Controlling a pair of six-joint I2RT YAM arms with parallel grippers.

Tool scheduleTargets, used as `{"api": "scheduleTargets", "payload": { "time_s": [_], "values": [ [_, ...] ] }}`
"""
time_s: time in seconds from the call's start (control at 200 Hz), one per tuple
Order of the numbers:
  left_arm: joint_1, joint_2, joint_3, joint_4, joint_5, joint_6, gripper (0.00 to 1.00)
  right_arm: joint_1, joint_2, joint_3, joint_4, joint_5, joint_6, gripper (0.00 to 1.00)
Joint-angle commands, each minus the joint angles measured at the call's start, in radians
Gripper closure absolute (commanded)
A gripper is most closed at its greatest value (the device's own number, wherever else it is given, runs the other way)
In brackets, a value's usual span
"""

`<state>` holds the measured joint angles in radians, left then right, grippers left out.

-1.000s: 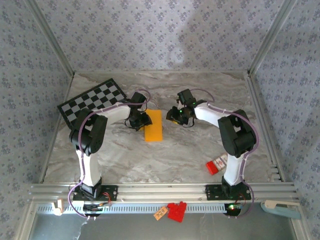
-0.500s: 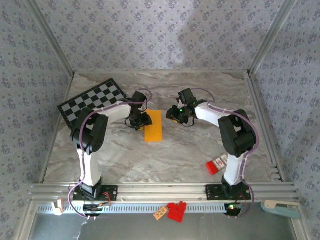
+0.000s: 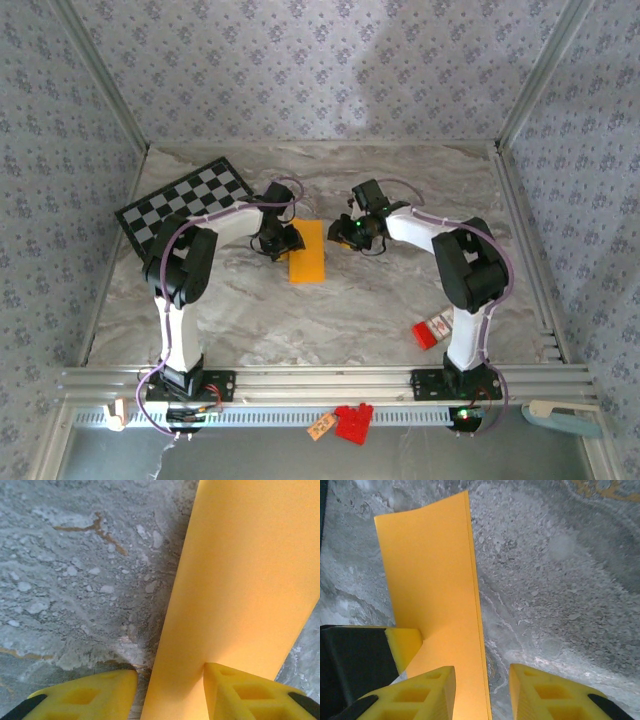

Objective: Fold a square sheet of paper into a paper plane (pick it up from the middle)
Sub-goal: Hold the square sheet of paper at the center of the table.

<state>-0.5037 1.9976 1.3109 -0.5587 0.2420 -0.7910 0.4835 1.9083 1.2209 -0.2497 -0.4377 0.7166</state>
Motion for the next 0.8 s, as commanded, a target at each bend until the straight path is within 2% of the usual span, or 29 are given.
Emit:
{"api": "scheduleTargets", "payload": {
  "time_s": [0.0,0.795],
  "values": [
    [-0.027,0.144,-0.062,0.006,0.025,-0.011,0.56,0.015,0.031,0.03,-0.006,-0.032,-0.025,0.65],
    [-0.042,0.179,-0.048,0.0,0.047,0.012,0.53,0.067,0.117,0.114,-0.014,-0.097,-0.048,0.69]
  ]
}}
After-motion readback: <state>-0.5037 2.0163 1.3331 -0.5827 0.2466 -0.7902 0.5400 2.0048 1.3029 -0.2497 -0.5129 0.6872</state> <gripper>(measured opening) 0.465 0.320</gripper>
